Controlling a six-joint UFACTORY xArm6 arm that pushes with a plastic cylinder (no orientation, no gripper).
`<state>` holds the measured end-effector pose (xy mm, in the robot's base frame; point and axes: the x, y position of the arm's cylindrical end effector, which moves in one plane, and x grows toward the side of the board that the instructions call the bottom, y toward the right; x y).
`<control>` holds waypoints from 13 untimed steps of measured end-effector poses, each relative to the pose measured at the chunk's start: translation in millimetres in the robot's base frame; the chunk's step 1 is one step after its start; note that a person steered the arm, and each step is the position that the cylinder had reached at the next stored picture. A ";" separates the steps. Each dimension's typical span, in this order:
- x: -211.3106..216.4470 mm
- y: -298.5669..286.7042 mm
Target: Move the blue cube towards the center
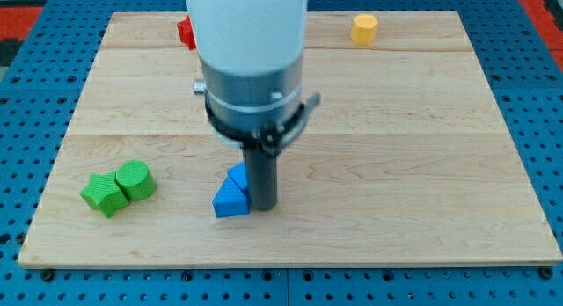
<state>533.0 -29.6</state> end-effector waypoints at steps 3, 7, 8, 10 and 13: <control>-33.0 -55.3; -123.7 -104.6; -143.5 -142.4; -141.4 -82.5; -130.7 -55.1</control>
<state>402.2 -84.7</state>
